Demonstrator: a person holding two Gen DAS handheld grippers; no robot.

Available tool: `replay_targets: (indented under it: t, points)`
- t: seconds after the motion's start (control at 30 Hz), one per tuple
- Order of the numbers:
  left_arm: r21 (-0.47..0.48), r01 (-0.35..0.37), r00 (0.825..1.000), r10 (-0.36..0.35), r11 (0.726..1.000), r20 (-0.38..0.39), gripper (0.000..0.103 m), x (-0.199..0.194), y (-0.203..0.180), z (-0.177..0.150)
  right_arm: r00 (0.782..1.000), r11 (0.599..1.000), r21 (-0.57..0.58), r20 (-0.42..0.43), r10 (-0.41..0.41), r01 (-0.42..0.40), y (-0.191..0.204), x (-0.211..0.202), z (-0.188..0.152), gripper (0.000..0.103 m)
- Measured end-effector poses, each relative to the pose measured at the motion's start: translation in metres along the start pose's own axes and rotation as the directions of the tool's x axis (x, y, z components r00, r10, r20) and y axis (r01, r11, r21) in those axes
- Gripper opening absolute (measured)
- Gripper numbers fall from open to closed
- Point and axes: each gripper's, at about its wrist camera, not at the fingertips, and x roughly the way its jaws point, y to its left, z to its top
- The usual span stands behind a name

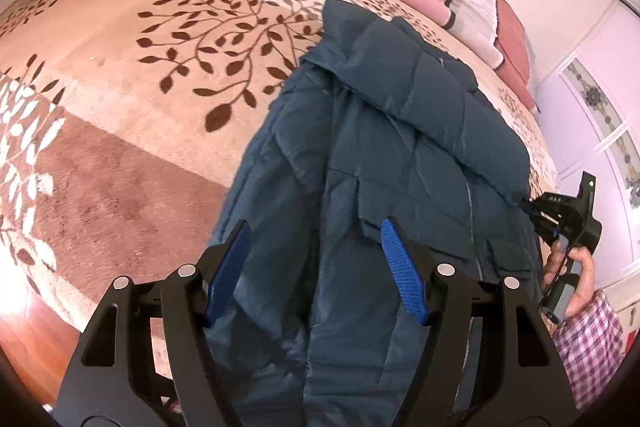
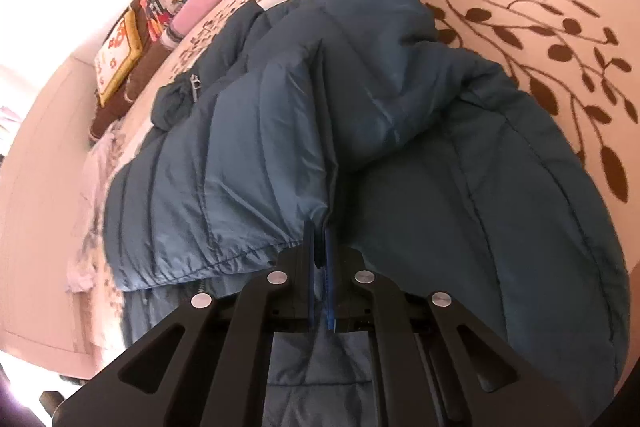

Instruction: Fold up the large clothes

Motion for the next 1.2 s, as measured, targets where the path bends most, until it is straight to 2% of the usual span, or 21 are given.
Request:
replay_targets:
  t: [0.07, 0.2, 0.27, 0.3, 0.33, 0.43, 0.6, 0.87, 0.97, 1.1, 1.2]
  points:
    - [-0.01, 0.007, 1.0, -0.007, 1.0, 0.003, 0.067, -0.002, 0.005, -0.001, 1.0, 1.0, 0.003, 0.007, -0.008, 0.008, -0.001, 0.0, -0.001, 0.005]
    - [-0.044, 0.007, 1.0, -0.007, 0.999, 0.017, 0.067, -0.007, 0.014, -0.003, 0.997, 0.997, -0.054, -0.041, -0.062, 0.06, 0.005, 0.011, 0.0, 0.009]
    - [-0.066, 0.009, 1.0, -0.007, 0.998, 0.029, 0.067, -0.012, 0.019, -0.004, 0.996, 0.996, -0.061, -0.057, -0.068, 0.065, 0.006, 0.006, 0.002, 0.018]
    - [-0.073, 0.009, 1.0, -0.007, 0.997, 0.031, 0.067, -0.014, 0.021, -0.004, 0.997, 0.997, -0.058, -0.057, -0.057, 0.053, 0.006, -0.001, 0.002, 0.028]
    - [-0.084, 0.002, 0.999, 0.0, 0.997, 0.033, 0.067, -0.018, 0.025, -0.005, 0.998, 0.998, -0.06, -0.049, -0.033, 0.03, 0.005, -0.009, 0.002, 0.033]
    - [-0.093, -0.011, 0.999, 0.015, 0.996, 0.039, 0.067, -0.027, 0.035, -0.007, 1.0, 0.994, -0.111, -0.017, 0.017, -0.018, 0.0, -0.04, -0.007, 0.041]
    - [-0.056, -0.058, 0.998, 0.059, 0.997, 0.027, 0.067, -0.045, 0.049, -0.017, 0.998, 0.981, -0.183, 0.014, 0.069, -0.065, -0.029, -0.102, -0.037, 0.044]
    - [0.001, -0.058, 0.998, 0.058, 0.998, -0.034, 0.067, -0.063, 0.065, -0.05, 0.998, 0.988, -0.15, 0.052, 0.045, -0.037, -0.096, -0.178, -0.087, 0.05]
    - [0.024, -0.048, 0.997, 0.049, 0.999, -0.057, 0.067, -0.062, 0.063, -0.064, 0.998, 0.986, -0.168, 0.054, 0.011, -0.002, -0.112, -0.194, -0.103, 0.053]
    - [0.034, -0.02, 0.996, 0.023, 0.999, -0.091, 0.068, -0.055, 0.061, -0.078, 0.999, 0.981, -0.193, 0.032, -0.027, 0.033, -0.127, -0.204, -0.122, 0.065]
    - [0.046, -0.016, 0.993, 0.021, 0.999, -0.117, 0.068, -0.047, 0.058, -0.084, 0.999, 0.976, -0.213, 0.009, -0.054, 0.055, -0.132, -0.2, -0.134, 0.067]
